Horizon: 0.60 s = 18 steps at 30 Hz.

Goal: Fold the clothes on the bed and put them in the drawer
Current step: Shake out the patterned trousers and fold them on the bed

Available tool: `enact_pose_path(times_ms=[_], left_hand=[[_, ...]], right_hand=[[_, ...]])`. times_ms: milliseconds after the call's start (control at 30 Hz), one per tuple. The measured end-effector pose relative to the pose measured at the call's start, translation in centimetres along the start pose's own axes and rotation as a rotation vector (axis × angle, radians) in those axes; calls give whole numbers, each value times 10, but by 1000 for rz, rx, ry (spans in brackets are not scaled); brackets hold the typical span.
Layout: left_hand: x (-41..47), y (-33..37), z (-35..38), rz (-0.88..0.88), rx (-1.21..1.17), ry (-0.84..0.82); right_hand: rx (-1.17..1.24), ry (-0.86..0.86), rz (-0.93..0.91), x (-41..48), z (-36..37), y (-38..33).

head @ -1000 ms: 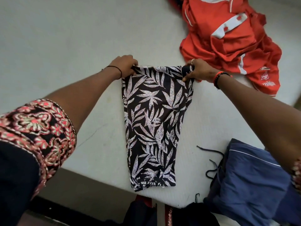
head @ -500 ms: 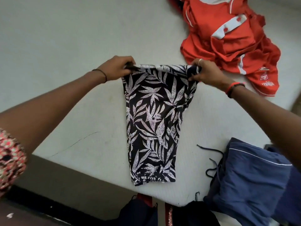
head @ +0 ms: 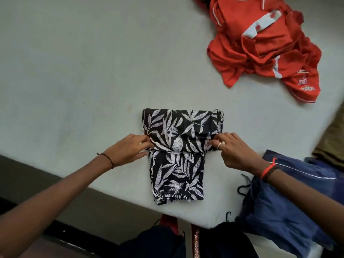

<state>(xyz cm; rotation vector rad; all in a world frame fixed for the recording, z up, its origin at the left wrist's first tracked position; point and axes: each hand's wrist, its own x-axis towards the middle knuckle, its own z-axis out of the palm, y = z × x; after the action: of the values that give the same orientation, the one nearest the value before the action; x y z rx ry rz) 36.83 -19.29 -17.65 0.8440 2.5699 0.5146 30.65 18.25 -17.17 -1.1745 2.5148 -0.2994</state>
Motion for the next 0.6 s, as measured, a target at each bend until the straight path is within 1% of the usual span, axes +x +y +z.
enact_pose_path(times_ms=[33,100,167,200,233,267,300,400,433,600], left_hand=[[2,0,1,-30,-20,33],[15,-1,-2,-119,-30,152],[35,-4,-5,-213,-18,227],[46,-4,-7,-248,-30,215],[57,-5,-10,-272,-52,174],[69,-8,-14,-292,-84,107],[81,-10,-19,-314,-117,30],[113,-25,-36,-377,-152,-213],[120,-29,-42,-387,-136,-270],[136,-33,-55,-470,-224,-523]], right_hand=[[24,44,38,3,-4,-3],[49,205,146,18,-16,-10],[54,331,250,39,-22,-18],[53,353,267,50,-23,-19],[49,338,256,64,-23,-18],[52,277,237,78,-24,-16],[71,174,227,92,-25,-11],[212,-244,257,130,-35,9],[231,-338,258,139,-37,17],[389,-629,339,138,-36,46]])
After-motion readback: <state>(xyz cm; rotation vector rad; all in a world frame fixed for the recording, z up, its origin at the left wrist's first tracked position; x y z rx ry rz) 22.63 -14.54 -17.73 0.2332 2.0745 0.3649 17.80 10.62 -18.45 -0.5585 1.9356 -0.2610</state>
